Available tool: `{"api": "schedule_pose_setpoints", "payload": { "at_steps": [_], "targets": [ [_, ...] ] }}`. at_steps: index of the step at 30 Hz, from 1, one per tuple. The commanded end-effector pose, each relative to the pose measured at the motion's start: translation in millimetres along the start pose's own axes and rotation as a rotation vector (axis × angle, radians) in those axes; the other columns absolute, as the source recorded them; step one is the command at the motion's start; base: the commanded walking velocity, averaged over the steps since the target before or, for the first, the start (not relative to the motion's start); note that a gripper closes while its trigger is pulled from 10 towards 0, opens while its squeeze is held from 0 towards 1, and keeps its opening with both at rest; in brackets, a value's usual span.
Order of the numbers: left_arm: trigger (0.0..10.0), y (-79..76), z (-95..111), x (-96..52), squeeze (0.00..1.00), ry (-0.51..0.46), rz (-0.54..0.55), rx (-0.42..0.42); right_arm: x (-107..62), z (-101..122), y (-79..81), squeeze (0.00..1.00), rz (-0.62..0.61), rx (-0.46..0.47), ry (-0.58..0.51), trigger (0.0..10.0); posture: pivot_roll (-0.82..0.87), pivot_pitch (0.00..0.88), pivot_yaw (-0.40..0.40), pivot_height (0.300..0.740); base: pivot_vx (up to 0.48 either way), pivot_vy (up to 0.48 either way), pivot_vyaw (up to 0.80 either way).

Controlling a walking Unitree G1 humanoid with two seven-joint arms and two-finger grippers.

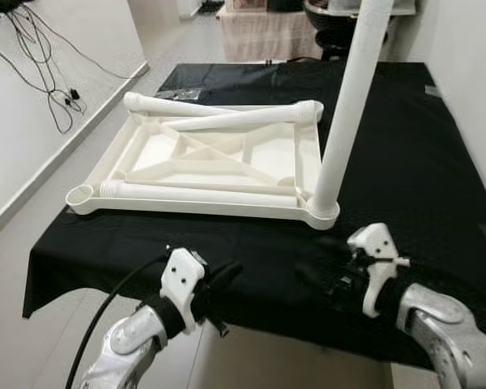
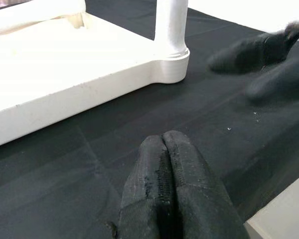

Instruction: Building children table

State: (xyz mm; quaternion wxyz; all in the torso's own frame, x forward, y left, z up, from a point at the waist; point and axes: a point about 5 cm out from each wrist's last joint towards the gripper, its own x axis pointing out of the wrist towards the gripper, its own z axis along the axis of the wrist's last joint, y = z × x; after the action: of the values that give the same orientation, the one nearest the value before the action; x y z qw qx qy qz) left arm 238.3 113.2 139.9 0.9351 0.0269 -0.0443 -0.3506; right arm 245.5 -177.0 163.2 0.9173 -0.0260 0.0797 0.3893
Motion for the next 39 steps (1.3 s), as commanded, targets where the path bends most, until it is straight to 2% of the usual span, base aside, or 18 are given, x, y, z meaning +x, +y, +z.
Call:
{"api": "schedule_pose_setpoints", "payload": {
  "at_steps": [1, 6, 8, 9, 11, 15, 20, 39],
  "targets": [
    [10.0, 5.9, -1.9, -4.1, 0.0, 0.025, 0.045, 0.017, 0.3, 4.4, 17.0, 0.0, 0.115, 0.026, -0.034, 10.0, -0.05, 0.142, 0.07, 0.74, 0.0, 0.0, 0.0],
    [10.0, 8.5, -0.9, -4.0, 0.0, 0.025, 0.08, 0.032, 3.4, 9.7, 27.0, 0.0, 0.172, 0.064, -0.101, 10.0, -0.05, 0.14, 0.075, 0.74, 0.0, 0.0, 0.0],
    [10.0, 14.4, -0.8, -3.1, 0.0, 0.033, 0.151, 0.048, 23.2, 8.1, 30.1, 0.0, 0.091, 0.12, -0.195, 10.0, -0.05, 0.135, 0.079, 0.74, 0.0, 0.0, 0.0],
    [10.0, 14.4, -0.8, -3.1, 0.0, 0.033, 0.151, 0.048, 23.2, 8.1, 30.1, 0.0, 0.091, 0.12, -0.195, 10.0, -0.05, 0.135, 0.079, 0.74, 0.0, 0.0, 0.0],
    [10.0, 20.8, -1.1, -2.9, 0.0, 0.035, 0.22, 0.047, 35.9, 5.9, 28.4, 0.0, 0.002, 0.167, -0.242, 10.0, -0.04, 0.131, 0.082, 0.74, 0.0, 0.0, 0.0],
    [10.0, 26.0, -1.6, -4.6, 0.0, 0.03, 0.295, 0.04, 46.5, 0.0, 32.4, 0.0, -0.039, 0.218, -0.254, 10.0, -0.04, 0.13, 0.081, 0.74, 0.0, 0.0, 0.0],
    [10.0, 29.0, -5.3, -5.3, 0.0, 0.052, 0.332, 0.024, 47.3, -2.7, 29.4, 0.0, -0.055, 0.247, -0.252, 10.0, -0.04, 0.128, 0.08, 0.74, 0.0, 0.076, 0.0],
    [10.0, 32.6, -10.7, -0.5, 0.0, 0.083, 0.335, 0.021, 52.3, -5.7, 17.1, 0.0, -0.183, 0.265, -0.289, 10.0, -0.04, 0.116, 0.087, 0.74, 0.0, 0.476, 0.0]
  ]
}}
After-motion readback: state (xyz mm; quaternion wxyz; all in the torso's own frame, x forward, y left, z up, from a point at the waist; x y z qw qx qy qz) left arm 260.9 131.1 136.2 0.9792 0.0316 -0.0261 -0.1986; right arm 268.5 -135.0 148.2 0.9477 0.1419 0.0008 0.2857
